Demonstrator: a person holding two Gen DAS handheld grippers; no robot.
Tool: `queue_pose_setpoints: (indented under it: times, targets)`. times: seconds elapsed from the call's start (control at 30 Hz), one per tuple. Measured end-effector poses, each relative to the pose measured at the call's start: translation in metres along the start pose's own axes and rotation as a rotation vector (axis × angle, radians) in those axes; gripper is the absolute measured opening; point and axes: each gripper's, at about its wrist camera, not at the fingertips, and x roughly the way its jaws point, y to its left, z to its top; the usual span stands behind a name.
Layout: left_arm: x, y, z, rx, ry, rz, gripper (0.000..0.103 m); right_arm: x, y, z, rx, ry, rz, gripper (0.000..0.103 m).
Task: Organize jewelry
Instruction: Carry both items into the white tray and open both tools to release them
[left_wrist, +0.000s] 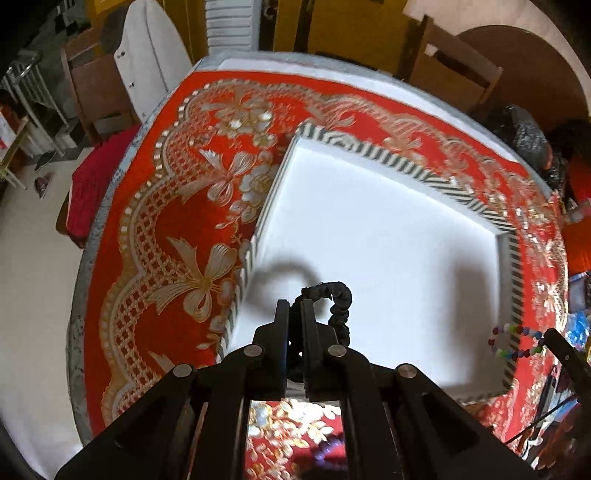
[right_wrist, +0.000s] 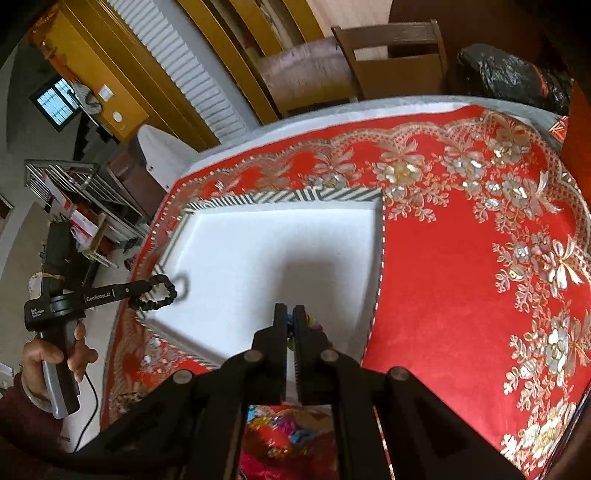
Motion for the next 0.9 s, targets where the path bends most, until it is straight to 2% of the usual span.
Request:
queue_pose_setpoints:
  times: [0.33,0.47,0.53,0.57,0.6,0.7,0.77,0.9]
  targets:
    - [0.022,0.004,-0.003,0.023,0.020,0.036,0.000,0.060,0.013,-0.029,-0.028,0.161,0.020,0.002]
    - [0.022,0.003,-0.003,0.019,0.001,0.024,0.000,0.073,0.011,-0.037,-0.018,0.185,0.003,0.003]
    - [0.022,0.005,-0.004,0.006,0.004,-0.001,0.006,0.073,0.011,-0.040,-0.014,0.177,0.005,0.003]
    - [0.022,0.006,-0.003,0.001,0.007,-0.011,0.014,0.071,0.010,-0.041,-0.010,0.170,-0.003,0.003]
    - [0.021,0.007,-0.003,-0.006,0.009,-0.024,0.018,0.067,0.011,-0.040,-0.006,0.166,-0.008,0.005]
    - [0.013,0.009,-0.006,-0.015,0.005,-0.043,0.019,0.054,0.011,-0.039,0.007,0.141,-0.009,0.020]
    - [0.007,0.011,-0.008,-0.022,0.001,-0.046,0.020,0.043,0.012,-0.039,0.005,0.116,-0.013,0.032]
    - [-0.010,0.013,-0.019,-0.021,-0.020,-0.029,0.020,0.021,0.019,-0.041,-0.006,0.075,-0.021,0.034]
